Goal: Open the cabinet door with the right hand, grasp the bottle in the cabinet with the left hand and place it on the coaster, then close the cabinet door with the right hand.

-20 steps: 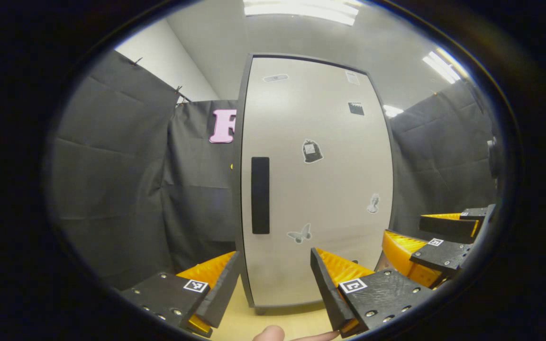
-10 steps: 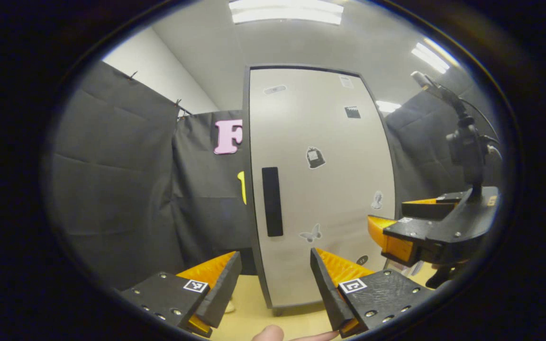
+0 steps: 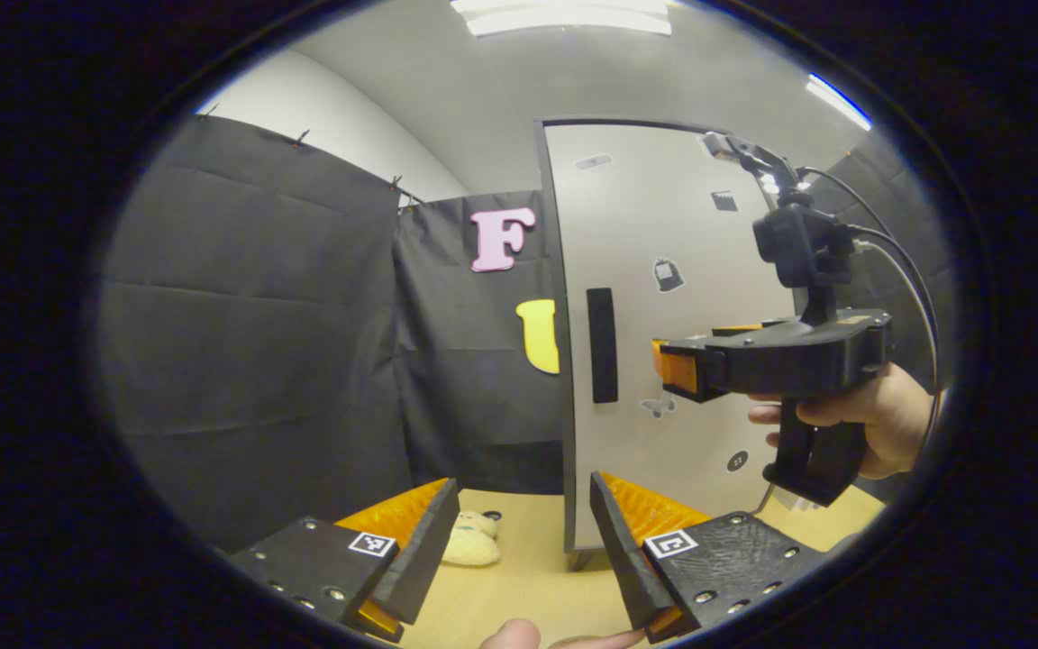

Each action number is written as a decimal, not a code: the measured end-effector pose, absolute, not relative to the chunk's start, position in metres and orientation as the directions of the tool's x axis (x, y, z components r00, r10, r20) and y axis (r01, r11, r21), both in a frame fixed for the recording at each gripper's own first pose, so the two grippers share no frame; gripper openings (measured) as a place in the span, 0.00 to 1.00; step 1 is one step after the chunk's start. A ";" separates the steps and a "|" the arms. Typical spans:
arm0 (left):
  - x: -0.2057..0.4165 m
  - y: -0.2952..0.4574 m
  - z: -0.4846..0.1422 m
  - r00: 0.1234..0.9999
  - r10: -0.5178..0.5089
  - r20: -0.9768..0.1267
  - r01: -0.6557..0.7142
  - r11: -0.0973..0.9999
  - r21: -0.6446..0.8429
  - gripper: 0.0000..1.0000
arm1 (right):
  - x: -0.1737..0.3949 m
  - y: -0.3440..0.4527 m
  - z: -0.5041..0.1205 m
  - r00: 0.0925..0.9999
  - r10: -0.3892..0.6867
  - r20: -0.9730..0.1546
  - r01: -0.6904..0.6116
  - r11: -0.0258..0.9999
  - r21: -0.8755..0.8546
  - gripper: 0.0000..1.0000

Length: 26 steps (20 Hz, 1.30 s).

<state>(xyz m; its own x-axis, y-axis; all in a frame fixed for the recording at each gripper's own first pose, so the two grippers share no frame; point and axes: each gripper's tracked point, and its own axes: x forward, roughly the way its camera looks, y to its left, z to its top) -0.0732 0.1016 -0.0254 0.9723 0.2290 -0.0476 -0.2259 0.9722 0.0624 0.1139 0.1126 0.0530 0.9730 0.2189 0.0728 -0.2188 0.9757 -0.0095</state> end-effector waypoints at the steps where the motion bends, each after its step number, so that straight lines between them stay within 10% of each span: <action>1: -0.081 0.109 -0.028 0.967 0.250 -0.055 -0.246 0.967 0.064 0.85 | 0.117 0.128 0.054 0.967 0.243 0.073 -0.242 0.970 -0.014 0.96; 7: -0.122 0.152 -0.042 0.931 0.354 -0.092 -0.349 0.935 0.066 0.86 | 0.139 0.194 0.043 0.940 0.340 0.043 -0.339 0.941 -0.014 0.95; 11: -0.136 0.176 -0.047 0.912 0.397 -0.100 -0.393 0.918 0.054 0.84 | 0.154 0.190 0.034 0.964 0.266 0.006 -0.265 0.962 -0.060 0.66; 12: -0.136 0.179 -0.048 0.911 0.400 -0.104 -0.397 0.917 0.050 0.84 | 0.155 0.193 0.035 0.963 0.268 0.004 -0.267 0.961 -0.063 0.46; 16: -0.132 0.180 -0.051 0.914 0.391 -0.108 -0.388 0.920 0.049 0.84 | 0.154 0.193 0.033 0.957 0.291 -0.014 -0.292 0.955 -0.048 0.26; 26: -0.113 0.149 -0.022 0.972 0.230 -0.036 -0.231 0.973 0.004 0.86 | 0.144 0.190 0.029 0.944 0.327 -0.039 -0.329 0.942 -0.064 0.20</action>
<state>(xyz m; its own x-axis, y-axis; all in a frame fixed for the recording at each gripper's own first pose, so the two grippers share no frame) -0.1134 0.1494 -0.0223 0.9724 0.2305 -0.0358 -0.2305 0.9731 0.0040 0.1439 0.1896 0.0290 0.9443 0.3269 -0.0386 -0.3289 0.9422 -0.0644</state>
